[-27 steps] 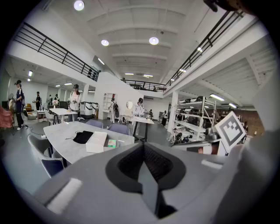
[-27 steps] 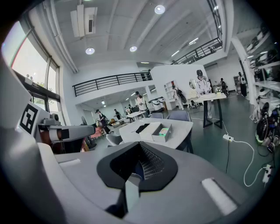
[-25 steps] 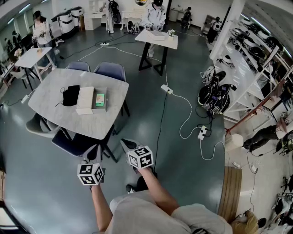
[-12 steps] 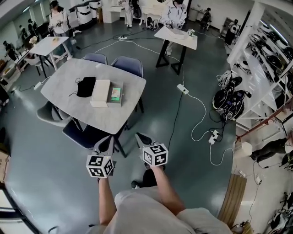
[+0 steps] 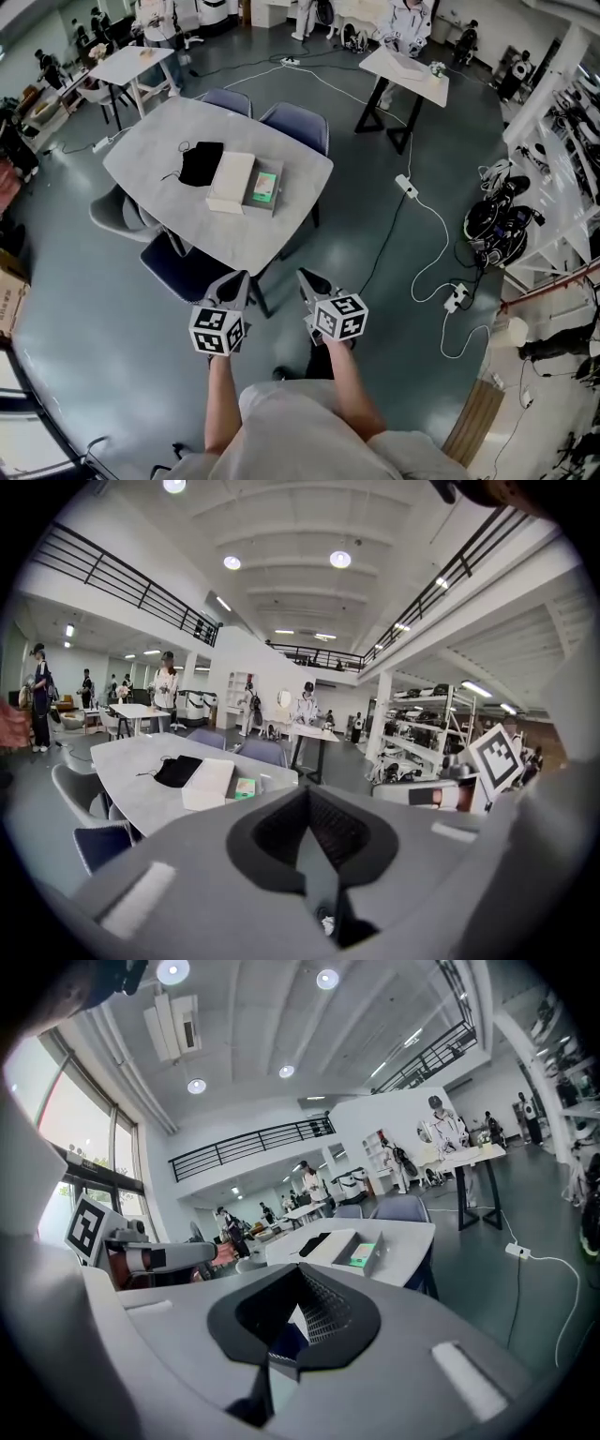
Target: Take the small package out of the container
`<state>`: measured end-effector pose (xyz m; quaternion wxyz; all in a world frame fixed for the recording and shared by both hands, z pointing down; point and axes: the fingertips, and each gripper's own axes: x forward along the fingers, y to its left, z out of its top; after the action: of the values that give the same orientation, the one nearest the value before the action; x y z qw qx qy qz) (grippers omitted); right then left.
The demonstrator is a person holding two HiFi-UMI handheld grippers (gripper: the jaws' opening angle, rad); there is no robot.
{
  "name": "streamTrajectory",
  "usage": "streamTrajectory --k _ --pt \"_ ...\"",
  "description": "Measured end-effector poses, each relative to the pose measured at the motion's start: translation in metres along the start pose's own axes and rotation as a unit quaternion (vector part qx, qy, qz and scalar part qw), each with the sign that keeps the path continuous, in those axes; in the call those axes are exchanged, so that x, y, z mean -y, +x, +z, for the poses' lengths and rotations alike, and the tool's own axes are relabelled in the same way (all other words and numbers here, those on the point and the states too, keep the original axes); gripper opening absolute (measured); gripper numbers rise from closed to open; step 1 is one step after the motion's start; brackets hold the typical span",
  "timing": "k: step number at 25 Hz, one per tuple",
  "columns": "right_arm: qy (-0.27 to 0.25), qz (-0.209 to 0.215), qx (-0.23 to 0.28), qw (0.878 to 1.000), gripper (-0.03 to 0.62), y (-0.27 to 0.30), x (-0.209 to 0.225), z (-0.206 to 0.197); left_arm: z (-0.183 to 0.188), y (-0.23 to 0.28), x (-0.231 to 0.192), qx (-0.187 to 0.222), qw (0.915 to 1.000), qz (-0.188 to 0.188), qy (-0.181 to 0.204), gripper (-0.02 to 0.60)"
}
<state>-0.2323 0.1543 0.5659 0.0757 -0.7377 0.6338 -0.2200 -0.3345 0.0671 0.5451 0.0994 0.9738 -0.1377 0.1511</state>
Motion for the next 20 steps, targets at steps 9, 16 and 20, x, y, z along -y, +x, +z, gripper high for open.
streamTrajectory --k 9,16,20 --pt "-0.003 0.03 -0.028 0.999 0.003 0.065 0.073 0.04 0.042 0.123 -0.018 -0.035 0.9993 -0.002 0.009 0.052" --pt "0.004 0.056 -0.033 0.998 0.003 0.106 0.13 0.074 0.064 0.194 -0.029 -0.053 0.9985 0.014 0.0 0.052" --pt "-0.003 0.066 -0.042 0.997 0.003 0.126 0.159 0.093 0.071 0.226 -0.033 -0.059 0.9979 0.026 -0.008 0.052"
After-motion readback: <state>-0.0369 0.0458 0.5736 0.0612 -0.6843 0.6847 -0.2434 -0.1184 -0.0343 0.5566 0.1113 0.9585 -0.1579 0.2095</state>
